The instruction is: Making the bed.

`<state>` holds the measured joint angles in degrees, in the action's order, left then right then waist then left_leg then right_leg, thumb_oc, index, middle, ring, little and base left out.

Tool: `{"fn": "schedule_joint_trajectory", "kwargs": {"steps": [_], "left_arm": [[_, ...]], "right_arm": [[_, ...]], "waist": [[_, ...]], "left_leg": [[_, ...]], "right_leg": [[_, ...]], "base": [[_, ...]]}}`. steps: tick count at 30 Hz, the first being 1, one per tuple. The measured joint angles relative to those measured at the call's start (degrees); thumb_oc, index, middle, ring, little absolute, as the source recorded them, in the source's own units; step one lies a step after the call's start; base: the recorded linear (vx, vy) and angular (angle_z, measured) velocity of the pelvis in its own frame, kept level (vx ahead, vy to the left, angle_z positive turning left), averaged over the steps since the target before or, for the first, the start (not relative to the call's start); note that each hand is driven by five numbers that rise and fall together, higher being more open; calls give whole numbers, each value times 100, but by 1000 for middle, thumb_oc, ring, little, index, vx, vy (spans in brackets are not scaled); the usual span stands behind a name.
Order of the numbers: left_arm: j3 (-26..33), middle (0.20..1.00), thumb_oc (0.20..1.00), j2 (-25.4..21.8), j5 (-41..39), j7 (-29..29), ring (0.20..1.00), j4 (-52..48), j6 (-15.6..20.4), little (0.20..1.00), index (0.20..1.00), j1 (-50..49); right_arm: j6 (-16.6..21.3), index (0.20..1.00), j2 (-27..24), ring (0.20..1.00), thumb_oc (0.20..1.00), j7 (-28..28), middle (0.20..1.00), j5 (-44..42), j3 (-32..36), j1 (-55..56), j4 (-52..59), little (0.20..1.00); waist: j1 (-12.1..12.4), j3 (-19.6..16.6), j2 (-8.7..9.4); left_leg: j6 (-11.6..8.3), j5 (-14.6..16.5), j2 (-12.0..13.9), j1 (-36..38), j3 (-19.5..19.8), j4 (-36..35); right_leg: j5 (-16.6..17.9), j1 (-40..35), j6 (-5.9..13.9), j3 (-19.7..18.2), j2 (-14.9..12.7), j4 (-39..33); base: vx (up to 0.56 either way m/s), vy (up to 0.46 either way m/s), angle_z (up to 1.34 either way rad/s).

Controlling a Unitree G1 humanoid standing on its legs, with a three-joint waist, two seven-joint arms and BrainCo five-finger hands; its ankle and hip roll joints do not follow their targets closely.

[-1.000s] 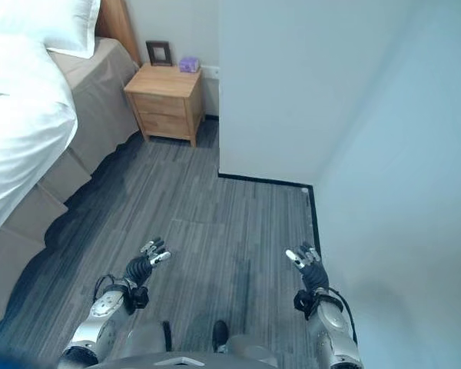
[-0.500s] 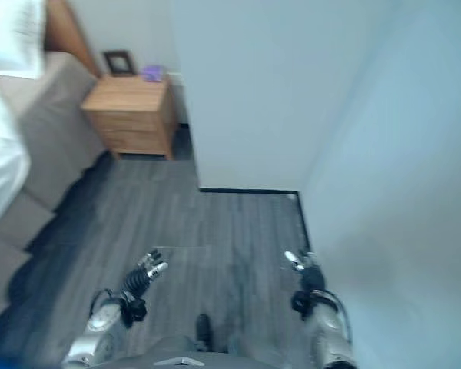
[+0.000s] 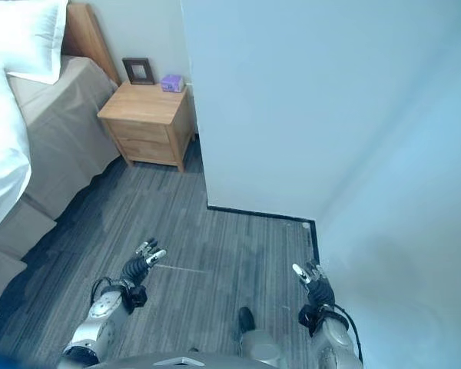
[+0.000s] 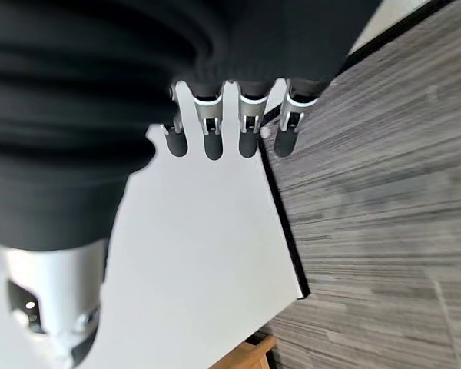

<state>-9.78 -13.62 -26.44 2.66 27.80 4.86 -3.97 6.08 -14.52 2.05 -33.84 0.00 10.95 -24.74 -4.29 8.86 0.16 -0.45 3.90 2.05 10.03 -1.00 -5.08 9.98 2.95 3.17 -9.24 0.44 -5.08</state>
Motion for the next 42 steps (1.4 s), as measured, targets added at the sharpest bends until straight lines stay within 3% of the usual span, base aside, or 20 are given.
{"fn": "schedule_joint_trajectory", "kwargs": {"steps": [5, 11, 14, 23, 26, 27, 28, 29, 30, 31, 32, 35, 36, 37, 38, 39, 40, 41, 42], "left_arm": [[8, 1000, 1000, 23, -39, -12, 1000, -4, -1, 1000, 1000, -42], [2, 1000, 1000, 25, -42, -16, 1000, -16, -3, 1000, 1000, -133], [3, 1000, 1000, 49, -43, -34, 1000, -112, 6, 1000, 1000, -119], [4, 1000, 1000, 54, -47, -124, 1000, -114, 8, 1000, 1000, -135], [46, 1000, 1000, 32, -47, -159, 1000, -114, 24, 1000, 1000, -127], [84, 1000, 1000, 14, -47, -186, 1000, -112, 26, 1000, 1000, -119], [96, 1000, 1000, 23, -47, -204, 1000, -58, 31, 1000, 1000, -24], [108, 1000, 1000, 33, -46, -219, 1000, -49, 66, 1000, 1000, -27], [115, 1000, 1000, 46, -47, -226, 1000, -45, 131, 1000, 1000, 39], [106, 1000, 1000, 48, -47, -222, 1000, 8, 224, 1000, 1000, 165], [110, 1000, 1000, 28, -49, -224, 1000, 11, 259, 1000, 1000, 277], [127, 1000, 1000, 20, -50, -230, 1000, 23, 340, 1000, 1000, 224], [106, 1000, 1000, 14, -51, -243, 1000, 18, 359, 1000, 1000, 184], [121, 1000, 1000, 2, -56, -243, 1000, 13, 363, 1000, 1000, 149], [176, 1000, 1000, 97, -186, -242, 1000, 1, 378, 1000, 1000, 31], [201, 1000, 1000, 110, -250, -253, 1000, 5, 383, 1000, 1000, 82], [195, 1000, 1000, 175, -267, -260, 1000, 34, 386, 1000, 1000, 110], [220, 1000, 1000, 116, -268, -262, 1000, 59, 382, 1000, 1000, 141], [224, 1000, 1000, 84, -267, -267, 1000, 128, 376, 1000, 1000, 225]], "right_arm": [[2, 1000, -2, 1000, 1000, 15, 1000, 5, 10, -52, -47, 1000], [8, 1000, 1, 1000, 1000, 63, 1000, 306, -5, 106, 250, 1000], [131, 1000, -20, 1000, 1000, 193, 1000, 1087, -1, 318, 653, 1000], [163, 1000, -5, 1000, 1000, 234, 1000, 1117, -59, 268, 613, 1000], [162, 1000, -51, 1000, 1000, 229, 1000, 1136, -155, 110, 655, 1000], [166, 1000, -90, 1000, 1000, 232, 1000, 1146, -247, 29, 711, 1000], [201, 1000, -109, 1000, 1000, 230, 1000, 1315, -305, 55, 759, 1000], [185, 1000, -110, 1000, 1000, 231, 1000, 1412, -330, 85, 805, 1000], [183, 1000, -152, 1000, 1000, 240, 1000, 1604, -393, 128, 894, 1000], [186, 1000, -273, 1000, 1000, 223, 1000, 1858, -508, 259, 1220, 1000], [224, 1000, -397, 1000, 1000, 180, 1000, 2010, -601, 261, 1404, 1000], [321, 1000, -661, 1000, 1000, -10, 1000, 2047, -740, 31, 1512, 1000], [360, 1000, -822, 1000, 1000, -57, 1000, 2047, -873, -91, 1400, 1000], [358, 1000, -862, 1000, 1000, -115, 1000, 2048, -903, -166, 1372, 1000], [352, 1000, -939, 1000, 1000, -188, 1000, 2042, -953, -259, 1368, 1000], [345, 1000, -977, 1000, 1000, -205, 1000, 2040, -946, -225, 1369, 1000], [315, 1000, -1041, 1000, 1000, -221, 1000, 2042, -952, -229, 1342, 1000], [260, 1000, -992, 1000, 1000, -228, 1000, 2044, -962, -226, 1345, 1000], [240, 1000, -954, 1000, 1000, -230, 1000, 2046, -946, -291, 1352, 1000]], "waist": [[1, -35, 22], [-6, -67, 50], [-24, -91, 80], [-12, -113, 88], [71, -101, 91], [108, -90, 106], [73, -83, 137], [83, -70, 132], [53, -44, 68], [-20, -38, 58], [-38, -33, 78], [175, 39, 5], [221, 111, -113], [335, 150, -188], [507, 271, -347], [402, 351, -307], [415, 459, -397], [375, 510, -217], [315, 609, -23]], "left_leg": [[-77, 19, 106, -52, -12, -10], [-74, 16, 46, -84, -174, -38], [-67, 13, -9, -80, -188, -42], [-54, 4, -91, -67, -184, -15], [-6, -30, -117, -121, -344, -10], [-3, -32, -129, -148, -391, 9], [3, -19, -156, -182, -266, 80], [-6, -30, -158, -217, -72, 101], [-13, -15, -121, -327, 161, 207], [-57, -57, -94, -562, 719, 410], [-74, -80, -94, -718, 985, 522], [-217, -324, -71, -908, 1631, 504], [-334, -377, -96, -1061, 2050, 591], [-292, -360, -47, -1157, 2076, 572], [-414, -528, -48, -1315, 2344, 627], [-425, -506, -79, -1392, 2472, 716], [-279, -235, 107, -1693, 2043, 617], [-322, 79, 301, -1754, 1131, 503], [-163, 103, 308, -1909, 333, 699]], "right_leg": [[-76, -9, 3, 65, 47, -51], [-49, 95, 37, 78, -28, -74], [-29, 100, 67, 61, -77, -65], [16, 82, 122, 54, -157, -48], [86, 451, 109, 67, -104, 448], [54, 525, 144, 60, -107, 552], [-133, 475, 358, 49, -162, 564], [-211, 432, 389, 28, -128, 644], [-405, 425, 410, -447, 38, 841], [-849, 310, 315, -1351, 377, 1143], [-965, 265, 226, -1649, 484, 1181], [-942, 188, 53, -1056, 491, 1178], [-956, 185, -35, -627, 413, 1054], [-946, 188, -50, -520, 461, 1079], [-912, 177, -78, -222, 507, 1118], [-946, 198, -143, -34, 422, 1077], [-862, 250, -414, 462, 417, 1184], [-847, 315, -497, 662, 176, 1124], [-879, 399, -512, 803, -95, 1123]], "base": [[42, -27, 3], [25, 8, -13], [-12, 48, -2], [-25, 9, 0], [-121, -20, -25], [-53, -84, -14], [-35, -108, 22], [-49, -173, 68], [-44, -181, 144], [-62, -187, 184], [-100, -204, 202], [-137, -191, 145], [-159, -155, 139], [-262, -181, 149], [-281, -94, 103], [-287, -46, 175], [-237, -30, 190], [-131, -21, 203], [-155, 2, 146]]}}
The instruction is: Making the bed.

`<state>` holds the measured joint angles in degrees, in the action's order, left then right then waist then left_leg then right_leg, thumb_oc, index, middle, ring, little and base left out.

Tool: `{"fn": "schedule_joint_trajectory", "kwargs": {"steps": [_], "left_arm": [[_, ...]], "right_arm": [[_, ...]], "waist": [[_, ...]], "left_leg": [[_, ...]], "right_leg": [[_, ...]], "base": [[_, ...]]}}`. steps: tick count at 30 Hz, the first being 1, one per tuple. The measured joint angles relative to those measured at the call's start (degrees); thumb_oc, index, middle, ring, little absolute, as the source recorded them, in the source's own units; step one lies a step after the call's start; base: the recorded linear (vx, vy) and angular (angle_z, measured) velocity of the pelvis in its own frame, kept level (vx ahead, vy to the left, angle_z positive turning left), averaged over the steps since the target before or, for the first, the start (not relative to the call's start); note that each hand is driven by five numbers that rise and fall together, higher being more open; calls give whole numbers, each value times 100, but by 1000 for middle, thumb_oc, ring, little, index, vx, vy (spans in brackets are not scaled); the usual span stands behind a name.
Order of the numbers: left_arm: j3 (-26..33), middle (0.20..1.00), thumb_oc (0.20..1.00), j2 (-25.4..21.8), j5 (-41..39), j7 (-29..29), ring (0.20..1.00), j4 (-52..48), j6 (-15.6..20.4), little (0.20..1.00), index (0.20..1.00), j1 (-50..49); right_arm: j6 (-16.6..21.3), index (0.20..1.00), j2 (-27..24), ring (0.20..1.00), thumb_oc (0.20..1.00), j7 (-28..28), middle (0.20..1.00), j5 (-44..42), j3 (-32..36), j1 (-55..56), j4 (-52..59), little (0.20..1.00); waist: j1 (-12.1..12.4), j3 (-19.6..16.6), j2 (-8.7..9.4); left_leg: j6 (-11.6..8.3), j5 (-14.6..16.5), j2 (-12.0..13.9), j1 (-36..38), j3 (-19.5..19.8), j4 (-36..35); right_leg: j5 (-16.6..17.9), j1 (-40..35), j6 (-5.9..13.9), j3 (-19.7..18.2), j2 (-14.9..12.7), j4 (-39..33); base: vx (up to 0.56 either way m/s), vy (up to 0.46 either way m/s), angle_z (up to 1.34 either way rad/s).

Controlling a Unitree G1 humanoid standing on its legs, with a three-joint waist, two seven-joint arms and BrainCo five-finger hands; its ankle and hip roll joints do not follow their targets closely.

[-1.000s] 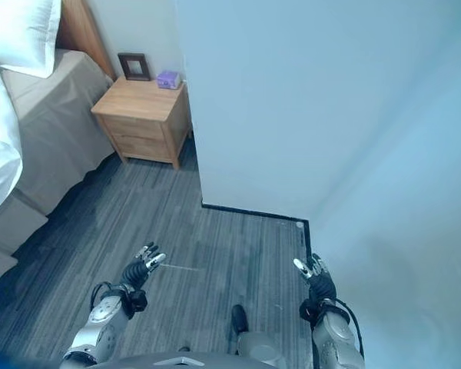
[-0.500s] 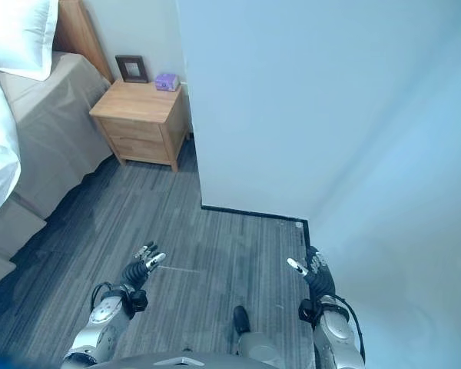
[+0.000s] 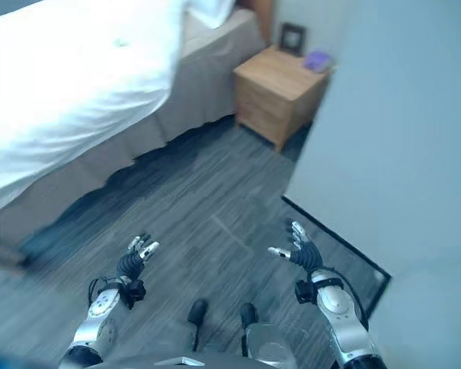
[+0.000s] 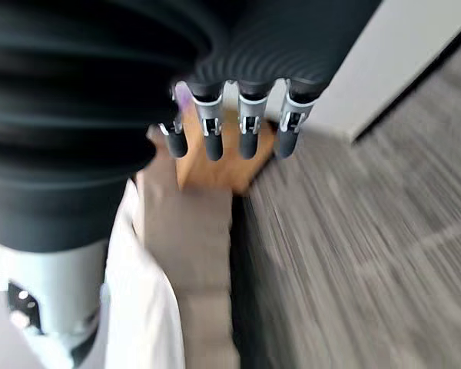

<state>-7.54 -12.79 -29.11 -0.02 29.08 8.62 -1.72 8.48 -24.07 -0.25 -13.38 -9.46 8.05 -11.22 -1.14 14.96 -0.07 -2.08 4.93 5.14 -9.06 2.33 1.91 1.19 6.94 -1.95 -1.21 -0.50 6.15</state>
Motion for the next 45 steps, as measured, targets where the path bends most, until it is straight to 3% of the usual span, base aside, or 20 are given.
{"fn": "schedule_joint_trajectory", "kwargs": {"steps": [1, 2, 4, 5, 6, 7, 8, 9, 11, 12, 15, 19, 22, 23, 24, 25, 29, 42, 45], "left_arm": [[10, 1000, 1000, -14, -3, -4, 1000, 98, -18, 1000, 1000, -86], [-1, 1000, 1000, 14, -6, 5, 1000, 114, -49, 1000, 1000, -171], [-8, 1000, 1000, 146, -7, 34, 1000, 81, -50, 1000, 1000, -240], [-15, 1000, 1000, 171, -6, 39, 1000, 118, -52, 1000, 1000, -210], [-52, 1000, 1000, 209, -6, 41, 1000, 123, -60, 1000, 1000, -191], [-84, 1000, 1000, 258, -6, 40, 1000, 88, -53, 1000, 1000, -191], [-169, 1000, 1000, 336, -6, 42, 1000, 90, -45, 1000, 1000, -160], [-218, 1000, 1000, 355, -3, 37, 1000, 86, -92, 1000, 1000, -169], [-231, 1000, 1000, 295, -2, 39, 1000, 12, -128, 1000, 1000, -239], [-228, 1000, 1000, 178, 1, 35, 1000, -104, -147, 1000, 1000, -298], [-166, 1000, 1000, -71, 9, 39, 1000, -211, -144, 1000, 1000, -314], [18, 1000, 1000, -132, 6, 29, 1000, -179, -146, 1000, 1000, -500], [5, 1000, 1000, -99, 7, 30, 1000, -162, -162, 1000, 1000, -596], [-7, 1000, 1000, -82, 7, 31, 1000, -171, -165, 1000, 1000, -726], [-5, 1000, 1000, -83, 4, 20, 1000, -175, -164, 1000, 1000, -721], [94, 1000, 1000, -6, -157, -243, 1000, -234, -159, 1000, 1000, -707], [165, 1000, 1000, 59, -214, -387, 1000, -230, -141, 1000, 1000, -694], [177, 1000, 1000, 58, -212, -393, 1000, -241, -147, 1000, 1000, -697], [375, 1000, 1000, -2, -213, -437, 1000, -185, -146, 1000, 1000, -604]], "right_arm": [[-37, 1000, 35, 1000, 1000, 17, 1000, 0, 8, -126, 5, 1000], [-32, 1000, 41, 1000, 1000, 41, 1000, -4, 69, -144, 35, 1000], [-29, 1000, 120, 1000, 1000, 113, 1000, -22, 370, 99, 146, 1000], [-26, 1000, 133, 1000, 1000, 115, 1000, -36, 497, 195, 169, 1000], [-30, 1000, 135, 1000, 1000, 140, 1000, -51, 582, 287, 168, 1000], [-30, 1000, 92, 1000, 1000, 157, 1000, -59, 637, 365, 161, 1000], [-35, 1000, 51, 1000, 1000, 164, 1000, -72, 686, 426, 105, 1000], [-46, 1000, 251, 1000, 1000, 213, 1000, -119, 752, 452, 7, 1000], [-79, 1000, 392, 1000, 1000, 202, 1000, -124, 550, 495, -46, 1000], [-85, 1000, 518, 1000, 1000, 177, 1000, -128, 366, 500, -54, 1000], [-103, 1000, 673, 1000, 1000, 93, 1000, -250, 43, 397, -107, 1000], [-147, 1000, 687, 1000, 1000, 34, 1000, -247, -171, 352, -104, 1000], [-215, 1000, 682, 1000, 1000, -11, 1000, -234, -171, 381, -105, 1000], [-302, 1000, 580, 1000, 1000, -15, 1000, -229, -165, 685, -150, 1000], [-299, 1000, 581, 1000, 1000, -5, 1000, -249, -160, 678, -154, 1000], [-270, 1000, 660, 1000, 1000, 149, 1000, -1127, -18, 481, -467, 1000], [-176, 1000, 714, 1000, 1000, 425, 1000, -1621, 495, 304, -791, 1000], [-195, 1000, 725, 1000, 1000, 469, 1000, -1590, 475, 544, -956, 1000], [-194, 1000, 767, 1000, 1000, 468, 1000, -1588, 422, 216, -957, 1000]], "waist": [[-1, 62, 297], [-30, 76, 351], [-230, 25, 349], [-350, -16, 275], [-501, -51, 238], [-510, -115, 101], [-488, -179, -177], [-510, -216, -194], [-488, -257, -117], [-489, -328, -31], [-461, -460, 158], [-324, -697, 345], [-328, -721, 355], [-340, -995, 324], [-340, -995, 324], [-332, -978, 332], [-337, -969, 302], [-353, -837, 381], [-339, -623, 484]], "left_leg": [[45, -34, -67, 56, -638, 496], [4, -7, 8, 258, -830, 644], [-40, 20, 194, 744, -1283, 771], [-145, 87, 373, 842, -1826, 796], [-151, 85, 415, 914, -2003, 669], [-25, 1, 390, 1078, -1921, 400], [27, -138, 376, 1322, -1931, -37], [-195, -572, 123, 1538, -1781, -703], [-162, -637, -39, 1522, -1754, -729], [-54, -641, -219, 1484, -1740, -728], [29, -663, -367, 1427, -1765, -728], [35, -660, -352, 1473, -1889, -728], [32, -658, -334, 1533, -1918, -731], [32, -668, -230, 1496, -1934, -762], [30, -667, -231, 1499, -1931, -762], [16, -667, -227, 1589, -1935, -761], [-32, -614, -185, 1637, -1935, -763], [-28, -608, -201, 1673, -1942, -762], [-6, -605, -272, 1574, -2105, -750]], "right_leg": [[-12, -28, 19, 84, -304, -112], [107, -151, -35, 199, -427, -248], [205, -396, 32, 600, -559, -528], [392, -568, 111, 1100, -645, -706], [344, -617, 196, 1197, -601, -801], [331, -530, 283, 1167, -568, -731], [385, -434, 399, 1255, -484, -699], [558, -433, 570, 1346, -606, -797], [653, -437, 659, 1297, -792, -882], [748, -444, 772, 1176, -941, -979], [900, -420, 887, 1106, -1076, -1078], [973, -424, 882, 983, -1024, -1168], [966, -462, 891, 930, -983, -1169], [968, -423, 888, 849, -883, -1199], [968, -424, 889, 845, -880, -1198], [966, -464, 892, 665, -827, -1206], [957, -524, 900, 578, -762, -1208], [953, -447, 887, 409, -687, -1188], [1122, 90, 970, 167, -671, -508]], "base": [[-105, 12, 124], [-160, 55, 90], [-72, 58, 126], [-15, 70, 162], [-3, 135, 123], [6, 199, 89], [16, 187, 68], [13, 167, 48], [-19, 174, 25], [-25, 169, 9], [-11, 105, 1], [-5, 75, -15], [5, 47, -11], [31, -10, -4], [74, -52, -9], [67, -74, -11], [49, -46, -8], [6, 8, -5], [-60, 81, -57]]}}
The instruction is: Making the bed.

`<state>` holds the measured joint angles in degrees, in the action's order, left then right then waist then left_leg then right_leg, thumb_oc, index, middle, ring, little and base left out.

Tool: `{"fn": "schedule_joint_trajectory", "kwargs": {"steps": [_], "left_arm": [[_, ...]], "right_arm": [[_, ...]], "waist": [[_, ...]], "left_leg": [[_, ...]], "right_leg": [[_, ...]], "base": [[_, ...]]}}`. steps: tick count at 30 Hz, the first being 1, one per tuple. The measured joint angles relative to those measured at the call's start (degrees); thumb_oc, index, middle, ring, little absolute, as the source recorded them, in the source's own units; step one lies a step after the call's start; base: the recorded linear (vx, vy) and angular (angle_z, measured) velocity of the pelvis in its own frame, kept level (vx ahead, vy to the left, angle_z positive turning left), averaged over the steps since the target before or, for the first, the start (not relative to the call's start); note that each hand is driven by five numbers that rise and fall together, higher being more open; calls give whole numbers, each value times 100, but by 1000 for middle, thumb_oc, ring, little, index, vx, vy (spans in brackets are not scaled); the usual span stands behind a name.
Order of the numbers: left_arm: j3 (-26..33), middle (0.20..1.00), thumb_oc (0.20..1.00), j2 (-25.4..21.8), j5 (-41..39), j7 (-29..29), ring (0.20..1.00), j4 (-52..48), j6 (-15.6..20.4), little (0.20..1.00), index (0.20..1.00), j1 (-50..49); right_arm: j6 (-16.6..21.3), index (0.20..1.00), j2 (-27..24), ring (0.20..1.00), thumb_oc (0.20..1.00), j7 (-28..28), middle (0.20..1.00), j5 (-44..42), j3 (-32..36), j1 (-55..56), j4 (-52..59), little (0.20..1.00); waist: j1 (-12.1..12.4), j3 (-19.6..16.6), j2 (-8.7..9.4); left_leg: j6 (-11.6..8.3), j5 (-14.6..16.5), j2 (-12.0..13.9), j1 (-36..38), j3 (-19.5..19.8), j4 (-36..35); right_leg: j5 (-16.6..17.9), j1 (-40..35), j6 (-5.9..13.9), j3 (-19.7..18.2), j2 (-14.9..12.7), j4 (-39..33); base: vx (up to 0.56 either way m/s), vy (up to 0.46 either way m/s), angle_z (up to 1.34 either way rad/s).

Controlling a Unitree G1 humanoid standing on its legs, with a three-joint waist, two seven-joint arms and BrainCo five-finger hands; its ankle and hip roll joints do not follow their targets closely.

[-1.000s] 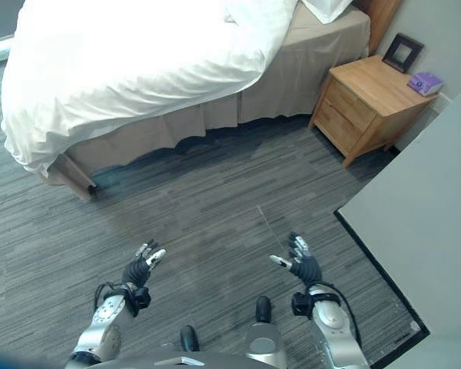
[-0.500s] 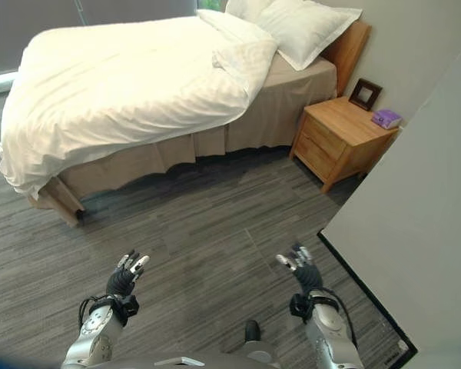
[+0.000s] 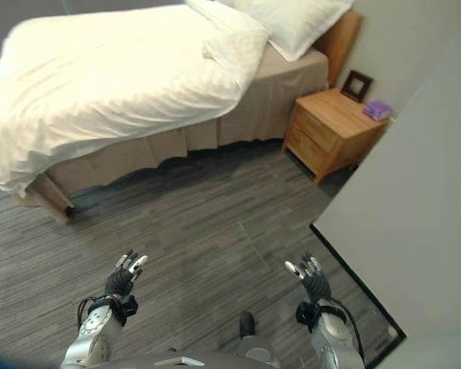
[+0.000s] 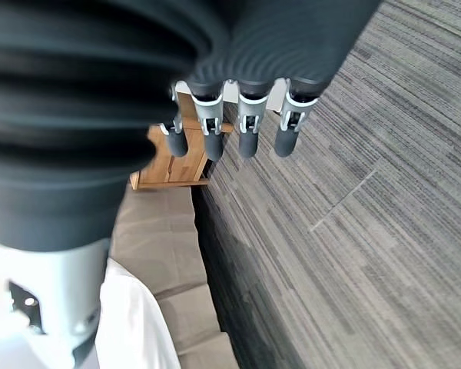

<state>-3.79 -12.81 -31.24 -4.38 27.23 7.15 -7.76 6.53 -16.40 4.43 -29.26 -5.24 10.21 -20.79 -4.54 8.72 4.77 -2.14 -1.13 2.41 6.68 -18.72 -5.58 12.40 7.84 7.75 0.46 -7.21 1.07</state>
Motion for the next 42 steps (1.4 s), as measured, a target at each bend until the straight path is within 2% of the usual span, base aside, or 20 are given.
{"fn": "schedule_joint_trajectory", "kwargs": {"steps": [4, 6, 10, 15, 16, 17, 20, 21, 22, 24, 27, 30, 31, 32, 33, 34, 35, 36, 39, 42], "left_arm": [[39, 1000, 1000, -81, 16, -41, 1000, 262, 14, 1000, 1000, 335], [75, 1000, 1000, -77, 16, -83, 1000, 338, 14, 1000, 1000, 345], [151, 1000, 1000, -221, 14, -166, 1000, 345, 33, 1000, 1000, 324], [45, 1000, 1000, -474, 119, -204, 1000, 354, 37, 1000, 1000, 366], [-67, 1000, 1000, -561, 120, -200, 1000, 316, 48, 1000, 1000, 362], [-259, 1000, 1000, -231, 113, -191, 1000, 451, 82, 1000, 1000, 438], [-440, 1000, 1000, 38, 87, -147, 1000, 468, 39, 1000, 1000, 443], [-484, 1000, 1000, 124, -30, -136, 1000, 469, 22, 1000, 1000, 529], [-724, 1000, 1000, -48, -141, -113, 1000, 274, 39, 1000, 1000, 744], [-840, 1000, 1000, 28, -147, -63, 1000, 343, -57, 1000, 1000, 603], [-856, 1000, 1000, 156, -246, 16, 1000, 352, -39, 1000, 1000, 738], [-827, 1000, 1000, 319, -245, 34, 1000, 273, 19, 1000, 1000, 836], [-877, 1000, 1000, 222, -243, 46, 1000, 233, 28, 1000, 1000, 725], [-888, 1000, 1000, 301, -243, 55, 1000, 175, 54, 1000, 1000, 719], [-741, 1000, 1000, 505, -243, 60, 1000, 147, 110, 1000, 1000, 646], [-719, 1000, 1000, 478, -242, 71, 1000, 79, 105, 1000, 1000, 571], [-693, 1000, 1000, 457, -233, 102, 1000, 322, 62, 1000, 1000, 555], [-681, 1000, 1000, 369, -220, 97, 1000, 365, 43, 1000, 1000, 553], [-446, 1000, 1000, 263, -153, 96, 1000, 449, 39, 1000, 1000, 508], [-255, 1000, 1000, 235, -120, 85, 1000, 444, 32, 1000, 1000, 385]], "right_arm": [[-13, 1000, 104, 1000, 1000, -9, 1000, -1, -58, -244, -43, 1000], [-33, 1000, 107, 1000, 1000, -32, 1000, -2, -100, -237, -43, 1000], [-27, 1000, 94, 1000, 1000, -134, 1000, 11, -202, -421, -31, 1000], [-31, 1000, 172, 1000, 1000, -224, 1000, 23, -245, -344, 12, 1000], [-30, 1000, 193, 1000, 1000, -222, 1000, 24, -246, -191, 34, 1000], [-45, 1000, 12, 1000, 1000, -225, 1000, 38, -205, -262, -274, 1000], [-91, 1000, -125, 1000, 1000, -223, 1000, 53, -206, -529, -512, 1000], [-62, 1000, -188, 1000, 1000, -240, 1000, -8, -185, -558, -482, 1000], [-76, 1000, -184, 1000, 1000, -248, 1000, -9, -186, -260, -124, 1000], [-32, 1000, -306, 1000, 1000, -232, 1000, 3, -295, -218, -193, 1000], [-8, 1000, -372, 1000, 1000, -216, 1000, 3, -245, -109, -124, 1000], [-14, 1000, -330, 1000, 1000, -135, 1000, -11, -21, 107, -72, 1000], [-13, 1000, -290, 1000, 1000, -122, 1000, -10, -194, 163, -82, 1000], [-22, 1000, -382, 1000, 1000, -134, 1000, -8, -214, 85, -147, 1000], [-19, 1000, -658, 1000, 1000, -201, 1000, 4, -275, -103, -42, 1000], [-20, 1000, -762, 1000, 1000, -210, 1000, 4, -324, -123, 107, 1000], [-99, 1000, -720, 1000, 1000, -221, 1000, 15, -322, -175, -34, 1000], [-94, 1000, -675, 1000, 1000, -243, 1000, 16, -335, -126, -11, 1000], [-111, 1000, -621, 1000, 1000, -275, 1000, 16, -487, 148, -32, 1000], [-119, 1000, -534, 1000, 1000, -375, 1000, 17, -496, 174, -7, 1000]], "waist": [[-7, 354, -212], [-37, 353, -237], [21, 319, -224], [-188, 95, -198], [-276, -28, -80], [-291, -27, -451], [-290, -78, -489], [-289, -55, -464], [-185, -24, -84], [-139, -27, -53], [-299, -99, -55], [-344, -89, -1], [-354, -87, 146], [-336, -21, -108], [-149, 128, -547], [-125, 124, -517], [-103, 168, -750], [-79, 219, -702], [30, 240, -672], [102, 216, -536]], "left_leg": [[122, -20, 193, 15, -31, -10], [133, -29, 189, 53, -15, -11], [69, 9, 196, -11, 175, -8], [-438, 65, 736, 75, 665, -13], [-539, 127, 798, 77, 817, -17], [-588, -128, 1325, 105, 1065, 255], [-719, -846, 1640, -342, 1437, 1027], [-636, -983, 1729, -870, 1829, 1815], [-47, -1379, 1822, -1801, 1734, 3311], [-77, -1372, 1872, -1961, 1537, 3962], [-440, -805, 1136, -2281, 1212, 4538], [-357, -513, 663, -2258, 307, 3651], [-367, -436, 61, -2100, 265, 2542], [-375, -338, -107, -1931, 453, 1700], [-205, -471, 166, -2013, 647, 1288], [-287, -468, 59, -2067, 617, 1124], [-299, -474, -6, -1953, 1203, 524], [-285, -484, -114, -1984, 1311, 483], [-196, -548, -220, -1947, 1320, 428], [117, -728, -338, -1902, 877, 400]], "right_leg": [[285, 926, 730, 479, -82, 1268], [-92, 999, 535, 472, -363, 1314], [-252, 926, 602, 47, -1101, 549], [-417, 213, 704, -37, -971, -181], [-702, -4, 630, -93, -910, -207], [-609, 124, 332, 131, -372, 305], [-1011, 315, -30, 253, -22, 772], [-1460, 630, -321, 398, 97, 1638], [-2135, 803, -880, 415, 245, 2415], [-2269, 240, -1102, 526, 571, 2035], [-2131, -323, -1223, 656, 694, 1269], [-1731, -618, -906, 628, 681, 818], [-1853, -844, -285, 400, 712, 553], [-2137, -708, 871, 339, 653, 753], [-2242, -404, -665, 312, 758, 1279], [-2014, -561, -630, 117, 474, 765], [-1661, -1046, -865, 200, 733, 163], [-1649, -1259, -903, 180, 798, 6], [-1730, -1954, -1070, 159, 1024, -408], [-1831, -2348, -914, -41, 1067, -615]], "base": [[127, -34, -20], [289, -195, 23], [386, -273, 37], [397, -397, 30], [308, -440, 78], [206, -331, 35], [406, -696, -15], [331, -587, 24], [311, -463, 21], [317, -370, -8], [283, -186, -9], [220, -31, -3], [509, -66, -48], [408, -74, -93], [418, -71, -110], [313, -60, -113], [233, -34, -63], [324, -36, -40], [297, -19, -11], [267, 46, -37]]}}
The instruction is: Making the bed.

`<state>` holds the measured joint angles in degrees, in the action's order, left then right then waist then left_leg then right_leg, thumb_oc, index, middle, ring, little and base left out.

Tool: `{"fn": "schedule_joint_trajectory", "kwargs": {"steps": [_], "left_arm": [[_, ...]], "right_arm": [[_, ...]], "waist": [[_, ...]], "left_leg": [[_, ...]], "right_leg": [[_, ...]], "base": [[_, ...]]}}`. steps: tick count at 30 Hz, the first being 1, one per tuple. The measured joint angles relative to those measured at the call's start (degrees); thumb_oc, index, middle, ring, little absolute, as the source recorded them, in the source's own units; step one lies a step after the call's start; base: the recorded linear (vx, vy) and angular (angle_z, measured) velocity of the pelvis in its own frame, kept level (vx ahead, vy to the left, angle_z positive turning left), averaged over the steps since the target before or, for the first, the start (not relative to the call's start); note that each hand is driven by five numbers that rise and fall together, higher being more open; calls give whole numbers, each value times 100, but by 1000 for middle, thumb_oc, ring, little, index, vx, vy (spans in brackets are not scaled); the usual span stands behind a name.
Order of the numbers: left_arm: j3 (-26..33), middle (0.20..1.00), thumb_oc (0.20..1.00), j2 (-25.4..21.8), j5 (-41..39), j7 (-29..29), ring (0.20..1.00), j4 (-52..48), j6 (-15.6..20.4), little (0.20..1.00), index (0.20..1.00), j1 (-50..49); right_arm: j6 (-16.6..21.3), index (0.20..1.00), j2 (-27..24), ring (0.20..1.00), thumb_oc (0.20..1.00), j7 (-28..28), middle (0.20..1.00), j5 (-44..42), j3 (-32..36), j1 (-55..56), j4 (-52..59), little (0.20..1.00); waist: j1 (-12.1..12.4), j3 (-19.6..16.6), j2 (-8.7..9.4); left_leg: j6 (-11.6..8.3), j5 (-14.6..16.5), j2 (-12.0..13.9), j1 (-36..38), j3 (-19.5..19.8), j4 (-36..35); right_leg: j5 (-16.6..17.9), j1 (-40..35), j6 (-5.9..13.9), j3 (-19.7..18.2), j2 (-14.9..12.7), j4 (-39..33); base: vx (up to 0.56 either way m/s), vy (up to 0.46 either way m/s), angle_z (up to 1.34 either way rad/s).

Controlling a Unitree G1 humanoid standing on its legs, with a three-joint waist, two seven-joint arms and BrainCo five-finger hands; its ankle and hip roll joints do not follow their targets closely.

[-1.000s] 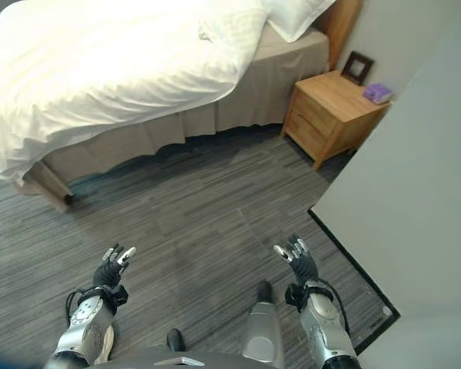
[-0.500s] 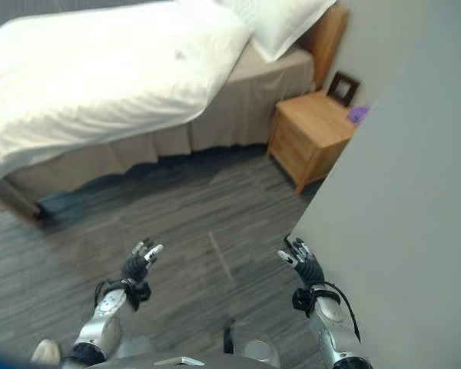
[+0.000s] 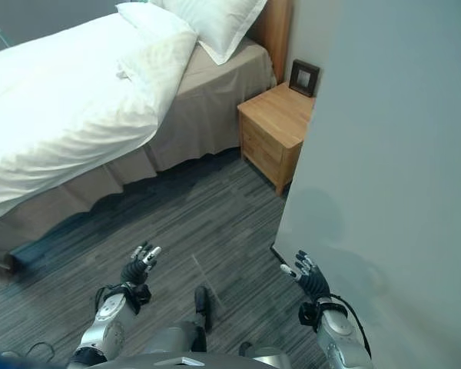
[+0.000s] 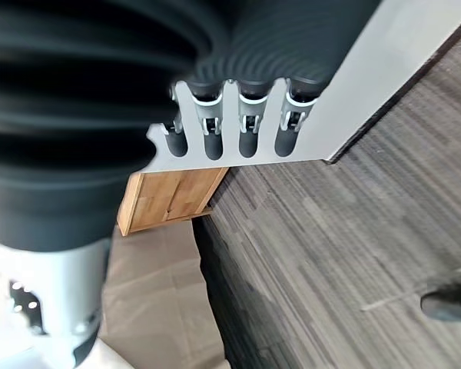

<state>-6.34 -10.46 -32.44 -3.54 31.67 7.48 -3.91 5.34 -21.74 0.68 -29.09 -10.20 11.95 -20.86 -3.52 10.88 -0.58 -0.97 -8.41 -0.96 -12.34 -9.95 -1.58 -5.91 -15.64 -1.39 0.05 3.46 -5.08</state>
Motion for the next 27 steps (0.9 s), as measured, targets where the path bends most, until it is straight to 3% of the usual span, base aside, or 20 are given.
{"fn": "schedule_joint_trajectory", "kwargs": {"steps": [1, 2, 3, 6, 7, 8, 9, 10, 12, 13, 14, 16, 17, 19, 20, 21, 22, 23, 24, 27], "left_arm": [[-10, 1000, 1000, 20, 1, 4, 1000, 0, -6, 1000, 1000, -51], [-18, 1000, 1000, 28, 1, 7, 1000, 23, -6, 1000, 1000, -99], [-17, 1000, 1000, -18, 3, -2, 1000, 150, -25, 1000, 1000, -92], [-64, 1000, 1000, -161, 34, -14, 1000, 153, -29, 1000, 1000, -36], [-78, 1000, 1000, -232, 62, -26, 1000, 115, -28, 1000, 1000, -23], [-116, 1000, 1000, -283, 115, -35, 1000, 69, -28, 1000, 1000, 9], [-173, 1000, 1000, -327, 131, -36, 1000, 45, -25, 1000, 1000, 115], [-234, 1000, 1000, -434, 134, -63, 1000, 33, -27, 1000, 1000, 429], [-340, 1000, 1000, -496, 177, -60, 1000, 10, -29, 1000, 1000, 658], [-366, 1000, 1000, -500, 210, -58, 1000, -7, -29, 1000, 1000, 715], [-312, 1000, 1000, -488, 227, -60, 1000, -177, -24, 1000, 1000, 686], [-274, 1000, 1000, -451, 225, -57, 1000, -199, -35, 1000, 1000, 589], [-276, 1000, 1000, -451, 224, -54, 1000, -123, -51, 1000, 1000, 597], [-244, 1000, 1000, -500, 304, -78, 1000, -67, -52, 1000, 1000, 606], [-274, 1000, 1000, -480, 379, -91, 1000, 8, -58, 1000, 1000, 589], [-311, 1000, 1000, -492, 384, -93, 1000, -16, -56, 1000, 1000, 525], [-348, 1000, 1000, -498, 378, -51, 1000, -35, -50, 1000, 1000, 339], [-354, 1000, 1000, -426, 374, -29, 1000, 21, -53, 1000, 1000, 291], [-394, 1000, 1000, -330, 362, -29, 1000, 71, -56, 1000, 1000, 268], [-529, 1000, 1000, -204, 345, 29, 1000, 50, -58, 1000, 1000, 204]], "right_arm": [[1, 1000, -29, 1000, 1000, -2, 1000, 0, -17, 5, 41, 1000], [3, 1000, -25, 1000, 1000, 1, 1000, 1, -27, 74, 60, 1000], [-29, 1000, 108, 1000, 1000, 11, 1000, 5, -69, 102, -41, 1000], [-19, 1000, 357, 1000, 1000, 10, 1000, -10, -152, 0, -2, 1000], [-17, 1000, 448, 1000, 1000, 0, 1000, -15, -188, -35, 25, 1000], [-3, 1000, 494, 1000, 1000, -5, 1000, -15, -191, -33, 99, 1000], [5, 1000, 498, 1000, 1000, -7, 1000, -12, -194, -64, 181, 1000], [-2, 1000, 486, 1000, 1000, -8, 1000, -5, -229, -231, 222, 1000], [4, 1000, 498, 1000, 1000, -28, 1000, -2, -148, -337, 263, 1000], [2, 1000, 493, 1000, 1000, -27, 1000, -2, -141, -355, 265, 1000], [2, 1000, 499, 1000, 1000, -37, 1000, -3, -149, -301, 272, 1000], [-1, 1000, 487, 1000, 1000, -40, 1000, -3, -145, -192, 256, 1000], [-15, 1000, 489, 1000, 1000, -41, 1000, -3, -147, -94, 190, 1000], [-80, 1000, 481, 1000, 1000, -22, 1000, 9, -147, -15, 178, 1000], [-130, 1000, 517, 1000, 1000, 4, 1000, 9, -148, 31, 177, 1000], [-126, 1000, 579, 1000, 1000, 28, 1000, 4, -107, 122, 202, 1000], [-126, 1000, 652, 1000, 1000, 35, 1000, -29, -48, 175, 166, 1000], [-125, 1000, 646, 1000, 1000, 16, 1000, -30, -50, 145, 145, 1000], [-113, 1000, 621, 1000, 1000, 14, 1000, -31, -16, 133, 139, 1000], [-95, 1000, 518, 1000, 1000, 2, 1000, -23, 19, -159, 142, 1000]], "waist": [[29, -28, -52], [29, -75, -98], [11, -176, 54], [-101, -271, 311], [-5, -289, 368], [-1, -317, 414], [-4, -312, 423], [49, -231, 396], [-17, -27, 272], [-51, 31, 180], [-132, 95, 71], [-150, 109, -59], [-314, 91, -106], [-465, 104, -3], [-512, 78, 92], [-554, 49, 178], [-489, -121, 357], [-445, -172, 372], [-438, -225, 324], [-418, -262, 165]], "left_leg": [[137, -26, 15, 89, -91, -10], [315, 136, 19, 290, -136, -46], [677, -175, -68, 425, -33, -65], [688, 148, -134, 690, -132, -65], [694, 106, -150, 804, -204, -79], [712, 126, -208, 874, -198, -100], [751, 256, -281, 964, -148, -99], [795, 324, -389, 1082, -153, -171], [801, 331, -432, 1348, 8, -257], [790, 379, -432, 1459, 124, -272], [695, 624, -432, 1636, 133, -314], [688, 716, -438, 1709, 201, -309], [668, 734, -438, 1721, 420, -327], [614, 732, -474, 1798, 671, -338], [575, 744, -478, 1859, 764, -336], [571, 764, -483, 1938, 840, -337], [517, 805, -547, 2061, 908, -364], [467, 854, -549, 2104, 934, -368], [393, 899, -489, 2103, 926, -358], [305, 931, -298, 2058, 890, -357]], "right_leg": [[-59, -91, 87, -104, 78, 13], [-174, -304, 179, -207, 158, -38], [-344, -405, 255, -280, 104, 127], [-606, -13, 431, -545, -30, 1225], [-884, 336, 585, -618, -90, 1983], [-950, 484, 626, -620, -138, 2365], [-953, 671, 709, -602, -169, 2903], [-924, 1535, 1030, -467, -304, 4688], [-906, 2011, 1063, -374, -355, 5431], [-948, 2193, 977, -372, -376, 5419], [-936, 2651, 833, -443, -553, 4984], [-750, 2807, 665, -422, -771, 3660], [-488, 2773, 742, -812, -739, 2291], [-3, 2602, 841, -1063, -740, 1117], [284, 2446, 866, -1121, -733, 775], [427, 2346, 871, -1122, -689, 892], [901, 2074, 804, -1069, -735, 795], [1283, 1926, 805, -1058, -757, 506], [1429, 1823, 755, -985, -728, 283], [1596, 1651, 626, -764, -609, -63]], "base": [[328, 98, -42], [341, 113, -29], [422, 138, -19], [196, 59, -19], [98, 43, -42], [140, 76, -32], [177, 117, -14], [206, 125, -1], [172, 74, 31], [259, 12, 60], [351, -12, 41], [322, -59, 39], [195, -43, 67], [79, -30, 75], [82, -39, 66], [115, -82, 52], [117, -103, 36], [81, -85, 14], [44, -64, 9], [28, -37, 27]]}}
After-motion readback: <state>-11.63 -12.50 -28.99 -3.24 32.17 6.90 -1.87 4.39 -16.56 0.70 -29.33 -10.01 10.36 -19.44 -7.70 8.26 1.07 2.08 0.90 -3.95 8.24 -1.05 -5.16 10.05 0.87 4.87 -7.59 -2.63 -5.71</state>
